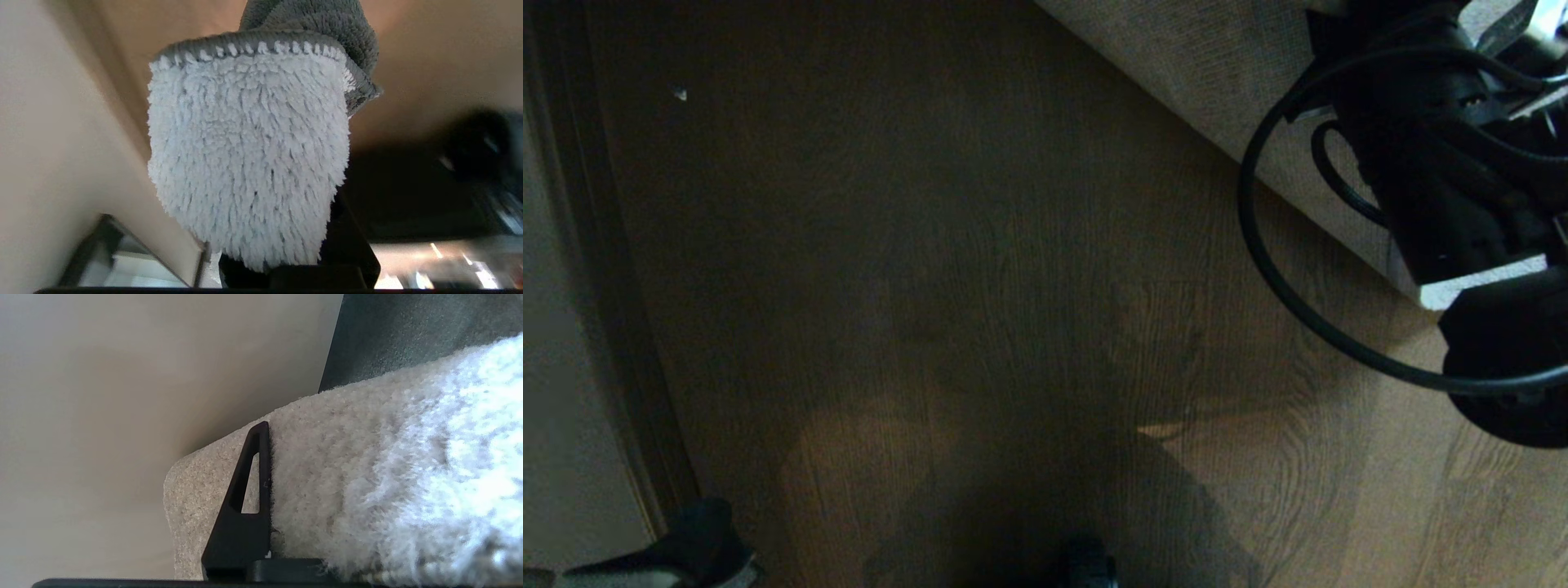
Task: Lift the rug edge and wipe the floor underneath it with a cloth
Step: Lay down the carpet
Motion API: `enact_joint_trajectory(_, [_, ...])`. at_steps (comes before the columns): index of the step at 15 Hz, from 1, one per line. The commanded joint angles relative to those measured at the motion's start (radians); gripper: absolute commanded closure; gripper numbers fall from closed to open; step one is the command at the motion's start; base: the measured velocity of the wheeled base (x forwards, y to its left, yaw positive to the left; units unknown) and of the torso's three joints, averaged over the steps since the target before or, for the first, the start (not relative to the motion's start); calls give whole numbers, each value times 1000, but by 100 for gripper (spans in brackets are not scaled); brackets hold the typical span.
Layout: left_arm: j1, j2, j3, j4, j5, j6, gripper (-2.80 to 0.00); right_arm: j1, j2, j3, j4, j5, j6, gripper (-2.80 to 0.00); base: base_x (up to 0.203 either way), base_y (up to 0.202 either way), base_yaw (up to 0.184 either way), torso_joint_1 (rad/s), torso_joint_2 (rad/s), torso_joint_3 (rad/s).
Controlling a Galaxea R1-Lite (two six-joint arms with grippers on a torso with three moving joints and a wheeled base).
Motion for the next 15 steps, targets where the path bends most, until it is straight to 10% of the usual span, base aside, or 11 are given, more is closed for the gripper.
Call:
enact_joint_trajectory(1, [2,-154,-18,100,-104,4,0,0,3,-2,-48,-1,5,0,0,0,0,0,0,0])
enact_joint_trajectory(8, [-175,-338,-17,165,-163,25,0,0,1,0,-48,7,2,0,0,0,0,0,0,0])
enact_joint_trajectory(15, [-185,-343,-15,161,-162,15,0,0,-3,0,-48,9,3,0,0,0,0,0,0,0])
